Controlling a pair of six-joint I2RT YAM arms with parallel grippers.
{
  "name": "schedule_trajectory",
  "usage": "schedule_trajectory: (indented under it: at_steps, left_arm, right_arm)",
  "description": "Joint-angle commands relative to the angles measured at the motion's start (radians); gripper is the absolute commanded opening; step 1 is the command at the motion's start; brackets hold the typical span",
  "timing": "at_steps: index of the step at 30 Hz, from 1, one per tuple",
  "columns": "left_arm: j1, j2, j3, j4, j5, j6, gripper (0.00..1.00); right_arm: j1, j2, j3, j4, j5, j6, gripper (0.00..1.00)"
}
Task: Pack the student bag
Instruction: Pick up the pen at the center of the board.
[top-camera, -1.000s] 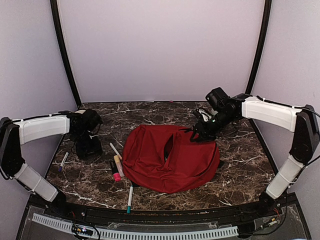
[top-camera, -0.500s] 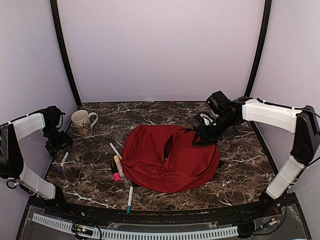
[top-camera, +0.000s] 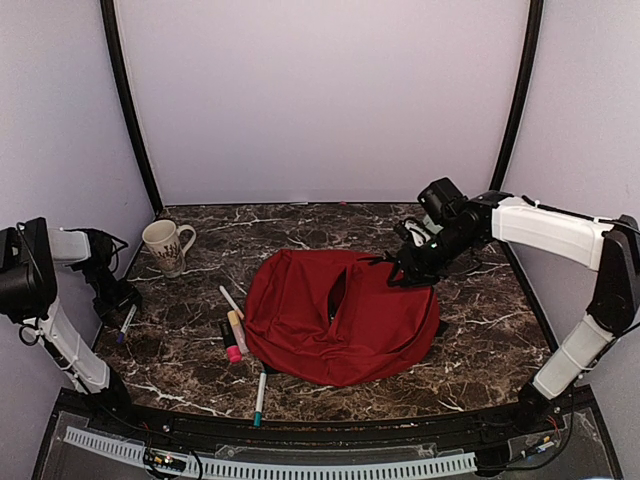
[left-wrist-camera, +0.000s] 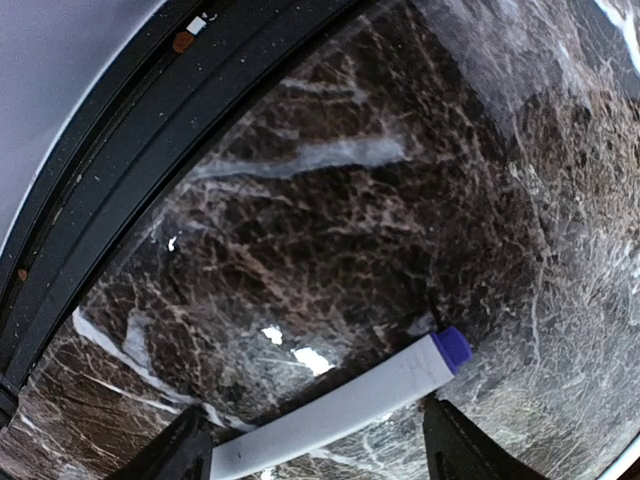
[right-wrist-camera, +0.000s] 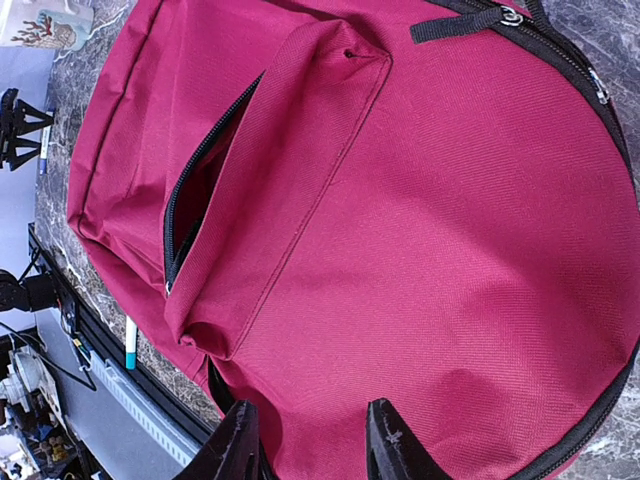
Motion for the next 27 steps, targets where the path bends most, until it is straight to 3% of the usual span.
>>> schedule_trajectory:
  at_steps: [1,13,20,23,27]
  left_arm:
    - [0.007,0.033,-0.018,0.039,0.102,0.027,0.69]
    - [-0.039,-0.016,-0.092,0.022,0.144,0.027,0.13]
    - [-0.069,-0.04,-0.121,0.018,0.135,0.018,0.17]
    - [-0.09,-0.04,-0.123,0.025,0.151,0.017,0.01]
    - [-0.149,-0.084,-0.109,0.002,0.16,-0.03,0.0]
  right_arm:
    - [-0.015,-0.016,-0.006,-0.007,0.015,0.0,0.39]
    - [-0.022,0.01,0.004,0.021,-0.005,0.004,0.39]
    - [-0.023,0.048,0.022,0.021,-0.014,-0.007,0.38]
    - [-0.023,0.054,0.032,0.017,-0.021,-0.012,0.39]
    - [-0.022,0.055,0.055,-0.003,-0.011,-0.023,0.39]
